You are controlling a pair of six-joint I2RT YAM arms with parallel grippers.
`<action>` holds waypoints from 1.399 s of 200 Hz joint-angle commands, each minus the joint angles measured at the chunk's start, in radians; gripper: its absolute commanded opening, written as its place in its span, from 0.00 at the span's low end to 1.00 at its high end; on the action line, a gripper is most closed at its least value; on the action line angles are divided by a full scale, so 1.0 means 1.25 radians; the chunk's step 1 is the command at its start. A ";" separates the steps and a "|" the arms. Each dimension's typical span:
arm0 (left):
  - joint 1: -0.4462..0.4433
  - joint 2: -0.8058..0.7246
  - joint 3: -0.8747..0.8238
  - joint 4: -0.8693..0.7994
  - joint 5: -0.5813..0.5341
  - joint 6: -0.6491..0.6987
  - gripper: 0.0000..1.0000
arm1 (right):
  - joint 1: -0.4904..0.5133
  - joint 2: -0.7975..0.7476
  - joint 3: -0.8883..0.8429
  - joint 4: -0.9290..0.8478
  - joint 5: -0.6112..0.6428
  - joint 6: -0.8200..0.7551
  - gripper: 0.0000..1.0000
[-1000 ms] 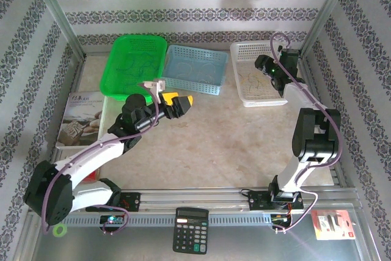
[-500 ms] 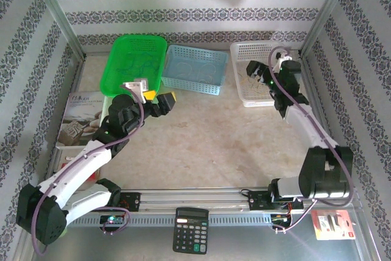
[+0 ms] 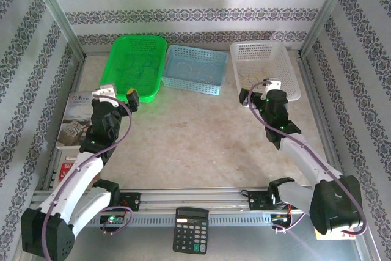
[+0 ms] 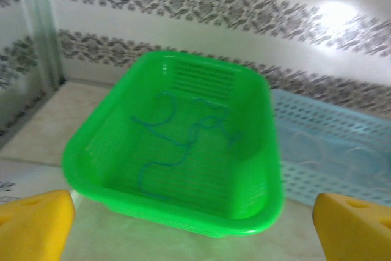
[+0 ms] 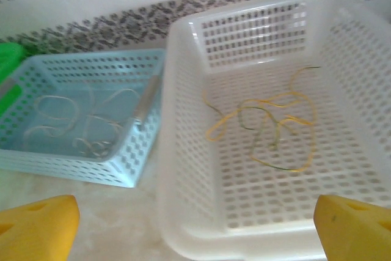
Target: Untangle the cables
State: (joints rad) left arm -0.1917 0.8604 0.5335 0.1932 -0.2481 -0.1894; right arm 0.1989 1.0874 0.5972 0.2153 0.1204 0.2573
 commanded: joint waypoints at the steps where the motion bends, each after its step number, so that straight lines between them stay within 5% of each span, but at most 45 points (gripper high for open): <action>1: 0.020 0.044 -0.057 0.142 -0.049 0.117 1.00 | 0.004 -0.017 -0.042 0.072 0.115 -0.105 0.98; 37: 0.032 0.184 -0.112 0.281 -0.078 0.178 1.00 | 0.002 0.009 -0.091 0.095 0.184 -0.188 0.98; 87: 0.049 0.418 -0.170 0.552 -0.078 0.196 1.00 | 0.002 0.170 -0.169 0.331 0.234 -0.244 0.98; 135: 0.098 0.528 -0.152 0.624 0.073 0.174 1.00 | -0.081 0.198 -0.198 0.471 0.023 -0.219 0.98; 170: 0.116 0.581 -0.149 0.660 0.135 0.173 1.00 | -0.127 0.385 -0.261 0.782 -0.076 -0.203 0.98; 186: 0.119 0.582 -0.136 0.634 0.158 0.178 1.00 | -0.132 0.330 -0.223 0.618 -0.107 -0.215 0.98; 225: 0.153 0.585 -0.113 0.593 0.216 0.156 1.00 | -0.188 0.356 -0.175 0.584 -0.205 -0.170 0.98; 261: 0.154 0.586 -0.114 0.598 0.217 0.155 1.00 | -0.141 0.352 -0.180 0.589 -0.043 -0.178 0.98; 280: 0.154 0.586 -0.114 0.597 0.217 0.154 1.00 | -0.138 0.354 -0.182 0.595 -0.039 -0.180 0.98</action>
State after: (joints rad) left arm -0.0109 1.5890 0.3801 0.9276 0.0006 0.0189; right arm 0.0132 1.5349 0.3634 0.9325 0.0086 0.0269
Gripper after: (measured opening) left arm 0.997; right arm 0.982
